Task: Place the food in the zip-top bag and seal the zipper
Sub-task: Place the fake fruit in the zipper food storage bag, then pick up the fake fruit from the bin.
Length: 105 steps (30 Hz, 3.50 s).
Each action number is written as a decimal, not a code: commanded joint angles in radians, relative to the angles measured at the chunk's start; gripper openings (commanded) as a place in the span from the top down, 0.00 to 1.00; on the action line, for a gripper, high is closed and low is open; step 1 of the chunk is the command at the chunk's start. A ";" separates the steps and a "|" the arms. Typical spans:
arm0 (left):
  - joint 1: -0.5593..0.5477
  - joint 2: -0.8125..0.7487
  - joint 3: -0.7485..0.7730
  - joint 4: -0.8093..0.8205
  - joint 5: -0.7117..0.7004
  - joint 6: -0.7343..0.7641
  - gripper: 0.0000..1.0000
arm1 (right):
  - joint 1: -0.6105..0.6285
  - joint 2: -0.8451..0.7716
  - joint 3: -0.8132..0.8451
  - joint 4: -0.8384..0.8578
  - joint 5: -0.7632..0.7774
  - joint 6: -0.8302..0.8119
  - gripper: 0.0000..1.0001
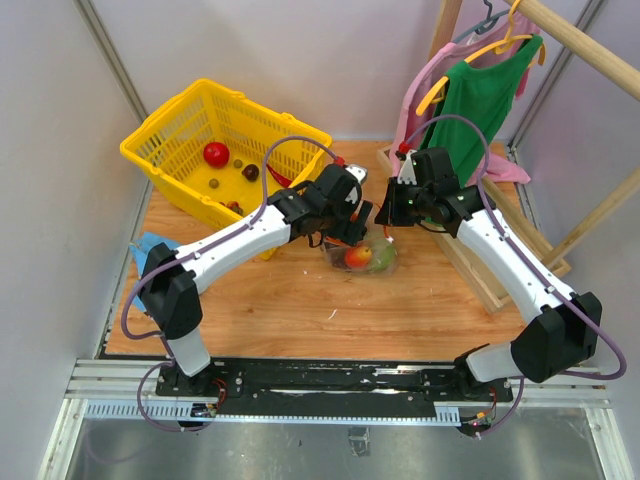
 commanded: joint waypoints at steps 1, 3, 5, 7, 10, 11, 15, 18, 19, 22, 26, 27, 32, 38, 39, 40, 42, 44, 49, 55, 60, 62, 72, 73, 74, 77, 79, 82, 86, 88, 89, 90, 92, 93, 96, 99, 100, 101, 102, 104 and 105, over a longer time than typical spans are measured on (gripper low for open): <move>-0.004 0.004 0.050 -0.036 -0.062 -0.015 0.18 | -0.010 0.002 0.019 0.007 0.001 0.010 0.96; -0.004 0.000 0.053 -0.037 -0.047 -0.013 0.14 | -0.010 0.004 0.020 0.007 0.001 0.011 0.96; -0.004 -0.005 0.054 -0.037 -0.040 -0.010 0.11 | -0.010 0.005 0.021 0.007 0.002 0.010 0.96; -0.004 -0.013 0.055 -0.037 -0.039 -0.008 0.08 | -0.010 0.007 0.022 0.007 0.003 0.010 0.96; -0.004 -0.026 0.055 -0.035 -0.042 -0.004 0.07 | -0.010 0.009 0.025 0.007 0.003 0.010 0.97; -0.004 -0.029 0.054 -0.036 -0.042 -0.003 0.06 | -0.010 0.010 0.026 0.007 0.003 0.010 0.96; -0.004 -0.033 0.054 -0.038 -0.045 0.003 0.02 | -0.010 0.012 0.031 0.007 0.004 0.012 0.96; -0.004 -0.040 0.061 -0.045 -0.048 0.004 0.02 | -0.010 0.014 0.032 0.007 0.005 0.012 0.96; -0.004 -0.044 0.067 -0.048 -0.050 0.002 0.02 | -0.010 0.015 0.032 0.007 0.006 0.012 0.96; -0.004 -0.062 0.084 -0.055 -0.055 0.003 0.02 | -0.010 0.015 0.035 0.007 0.007 0.012 0.96; -0.004 -0.090 0.116 -0.074 -0.082 0.004 0.01 | -0.010 0.018 0.036 0.006 0.009 0.012 0.96; -0.002 -0.094 0.127 -0.080 -0.096 0.003 0.01 | -0.010 0.018 0.035 0.004 0.010 0.012 0.97; 0.044 -0.133 0.142 -0.077 -0.121 -0.028 0.01 | -0.010 0.021 0.039 0.006 0.008 0.012 0.97; 0.183 -0.162 0.147 -0.092 -0.109 -0.065 0.01 | -0.010 0.018 0.037 0.005 0.011 0.006 0.97; 0.219 -0.164 0.148 -0.095 -0.095 -0.068 0.02 | -0.010 0.017 0.038 0.003 0.012 0.004 0.96; 0.244 -0.164 0.148 -0.096 -0.085 -0.070 0.02 | -0.009 0.018 0.039 0.002 0.011 0.004 0.96; 0.292 -0.160 0.152 -0.103 -0.069 -0.071 0.02 | -0.010 0.019 0.043 -0.002 0.011 -0.001 0.96; 0.344 -0.151 0.162 -0.113 -0.048 -0.071 0.02 | -0.010 0.020 0.047 -0.005 0.013 -0.007 0.97; 0.455 -0.119 0.165 -0.126 -0.057 -0.062 0.01 | -0.010 0.024 0.048 -0.007 0.009 -0.013 0.97; 0.563 -0.037 0.162 -0.125 -0.103 -0.045 0.02 | -0.010 0.030 0.052 -0.006 0.004 -0.021 0.97; 0.614 0.056 0.176 -0.132 -0.122 -0.031 0.03 | -0.010 0.029 0.051 -0.007 0.006 -0.022 0.97; 0.631 0.103 0.184 -0.147 -0.128 -0.033 0.03 | -0.010 0.030 0.054 -0.007 0.008 -0.026 0.97; 0.697 0.317 0.217 -0.191 -0.127 -0.039 0.09 | -0.012 0.038 0.070 -0.012 0.015 -0.032 0.97; 0.702 0.337 0.226 -0.198 -0.124 -0.041 0.09 | -0.011 0.040 0.073 -0.013 0.016 -0.032 0.97; 0.705 0.356 0.230 -0.200 -0.124 -0.041 0.10 | -0.011 0.042 0.075 -0.015 0.017 -0.034 0.97; 0.715 0.403 0.238 -0.210 -0.124 -0.046 0.12 | -0.012 0.046 0.079 -0.016 0.020 -0.035 0.97; 0.718 0.420 0.232 -0.207 -0.120 -0.049 0.13 | -0.012 0.048 0.081 -0.017 0.021 -0.036 0.97; 0.723 0.446 0.224 -0.204 -0.099 -0.050 0.15 | -0.013 0.053 0.083 -0.019 0.022 -0.034 0.97; 0.723 0.468 0.192 -0.181 -0.066 -0.049 0.21 | -0.016 0.057 0.087 -0.020 0.021 -0.037 0.97; 0.723 0.479 0.190 -0.180 -0.056 -0.048 0.27 | -0.016 0.057 0.086 -0.022 0.021 -0.037 0.97; 0.723 0.480 0.189 -0.181 -0.047 -0.048 0.31 | -0.018 0.057 0.086 -0.021 0.021 -0.037 0.97; 0.723 0.480 0.189 -0.182 -0.035 -0.049 0.35 | -0.018 0.057 0.086 -0.021 0.021 -0.037 0.97; 0.723 0.473 0.185 -0.181 -0.012 -0.049 0.45 | -0.018 0.057 0.086 -0.022 0.019 -0.037 0.97; 0.723 0.467 0.184 -0.182 -0.001 -0.049 0.51 | -0.019 0.056 0.086 -0.020 0.019 -0.037 0.97; 0.723 0.439 0.177 -0.181 0.019 -0.050 0.66 | -0.019 0.056 0.085 -0.021 0.018 -0.037 0.97; 0.723 0.406 0.167 -0.178 0.036 -0.054 0.76 | -0.019 0.055 0.087 -0.021 0.017 -0.035 0.97; 0.723 0.395 0.164 -0.178 0.042 -0.055 0.78 | -0.019 0.055 0.087 -0.021 0.017 -0.036 0.97; 0.723 0.384 0.162 -0.177 0.049 -0.054 0.82 | -0.019 0.056 0.086 -0.020 0.017 -0.035 0.97; 0.722 0.373 0.161 -0.177 0.055 -0.053 0.85 | -0.019 0.054 0.086 -0.022 0.017 -0.036 0.97; 0.722 0.349 0.160 -0.177 0.075 -0.053 0.91 | -0.019 0.053 0.086 -0.022 0.017 -0.034 0.97; 0.722 0.335 0.160 -0.176 0.084 -0.053 0.92 | -0.019 0.052 0.086 -0.021 0.016 -0.034 0.97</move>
